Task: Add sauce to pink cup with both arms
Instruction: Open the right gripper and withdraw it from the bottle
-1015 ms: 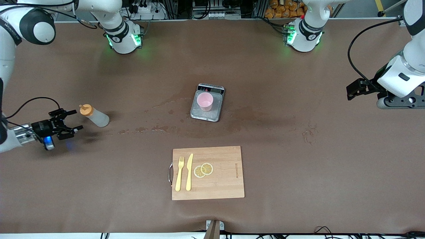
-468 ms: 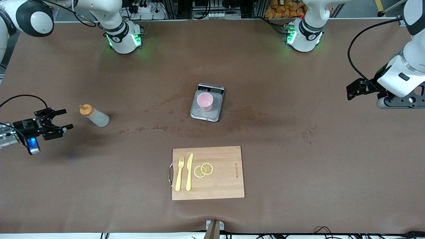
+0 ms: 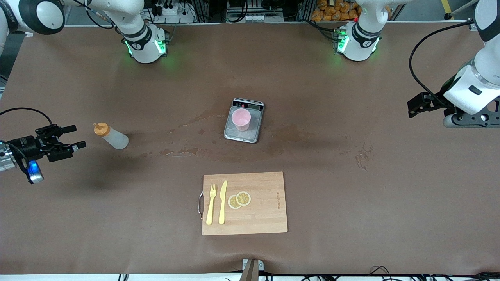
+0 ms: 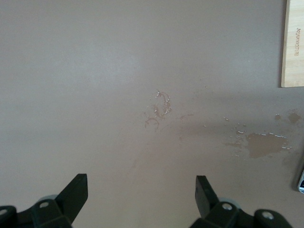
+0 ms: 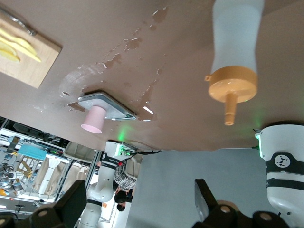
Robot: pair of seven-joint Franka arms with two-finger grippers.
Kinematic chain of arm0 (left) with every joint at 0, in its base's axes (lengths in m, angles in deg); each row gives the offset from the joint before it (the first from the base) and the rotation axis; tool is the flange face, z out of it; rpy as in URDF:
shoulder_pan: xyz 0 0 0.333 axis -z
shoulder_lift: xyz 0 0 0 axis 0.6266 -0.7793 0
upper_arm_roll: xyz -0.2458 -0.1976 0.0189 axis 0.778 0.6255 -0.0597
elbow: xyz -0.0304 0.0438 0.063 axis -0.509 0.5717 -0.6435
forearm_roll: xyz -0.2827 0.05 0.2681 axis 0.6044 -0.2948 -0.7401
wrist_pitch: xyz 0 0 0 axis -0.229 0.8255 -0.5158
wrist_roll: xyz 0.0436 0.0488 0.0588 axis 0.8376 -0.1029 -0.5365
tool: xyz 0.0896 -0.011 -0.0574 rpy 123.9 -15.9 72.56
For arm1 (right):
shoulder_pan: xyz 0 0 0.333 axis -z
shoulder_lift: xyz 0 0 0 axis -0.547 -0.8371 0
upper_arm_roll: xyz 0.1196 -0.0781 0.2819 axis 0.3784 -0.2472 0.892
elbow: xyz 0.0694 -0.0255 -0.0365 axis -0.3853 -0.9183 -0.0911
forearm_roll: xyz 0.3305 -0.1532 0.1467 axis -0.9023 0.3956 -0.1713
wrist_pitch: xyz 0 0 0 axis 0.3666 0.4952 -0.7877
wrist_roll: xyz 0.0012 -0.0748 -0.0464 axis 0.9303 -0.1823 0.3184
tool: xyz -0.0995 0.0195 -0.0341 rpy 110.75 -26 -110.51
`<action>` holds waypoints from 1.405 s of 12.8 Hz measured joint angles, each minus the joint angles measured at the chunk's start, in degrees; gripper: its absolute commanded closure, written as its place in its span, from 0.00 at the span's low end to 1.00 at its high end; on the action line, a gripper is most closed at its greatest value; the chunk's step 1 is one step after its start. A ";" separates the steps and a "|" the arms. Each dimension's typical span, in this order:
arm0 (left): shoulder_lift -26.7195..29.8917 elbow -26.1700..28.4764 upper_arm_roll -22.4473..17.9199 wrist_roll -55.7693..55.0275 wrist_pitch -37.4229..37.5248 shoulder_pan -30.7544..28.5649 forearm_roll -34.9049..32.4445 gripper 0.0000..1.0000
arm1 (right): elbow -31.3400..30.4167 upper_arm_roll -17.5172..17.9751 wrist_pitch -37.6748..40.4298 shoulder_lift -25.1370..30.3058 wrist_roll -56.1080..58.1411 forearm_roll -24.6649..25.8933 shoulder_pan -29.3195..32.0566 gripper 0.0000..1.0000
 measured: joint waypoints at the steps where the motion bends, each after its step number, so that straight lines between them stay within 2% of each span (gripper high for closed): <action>1: 0.00 0.00 0.00 0.00 0.00 0.00 0.00 0.00 | 0.41 0.59 0.00 0.60 0.00 0.03 -0.37 0.00; 3: 0.00 0.00 -0.02 0.00 0.00 0.00 0.00 0.00 | 2.03 1.09 -0.18 1.84 0.80 1.12 -2.07 0.00; 4: 0.01 0.00 -0.05 0.00 0.00 -0.01 0.00 0.00 | 3.24 1.29 -0.23 2.64 3.71 3.99 -3.35 0.00; 6: 0.03 -0.01 -0.15 0.00 0.00 -0.05 0.00 0.00 | 4.91 1.60 -1.09 5.69 14.30 14.19 -7.19 0.00; 8: 0.08 0.00 -0.18 0.00 0.04 -0.06 0.00 0.00 | 5.39 1.68 -3.38 10.36 19.18 21.75 -11.81 0.00; 12: 0.13 -0.01 -0.22 0.00 0.07 -0.08 0.00 0.00 | 4.31 1.71 -9.83 17.22 20.75 28.08 -16.66 0.00; 15: 0.13 0.01 -0.24 0.00 0.12 -0.09 0.00 0.00 | -3.56 1.34 -18.87 22.29 28.02 29.13 -16.42 0.00; 18: 0.13 0.07 -0.24 0.00 0.17 -0.10 0.00 0.00 | -22.34 1.17 -33.75 33.90 31.37 29.15 -15.43 0.00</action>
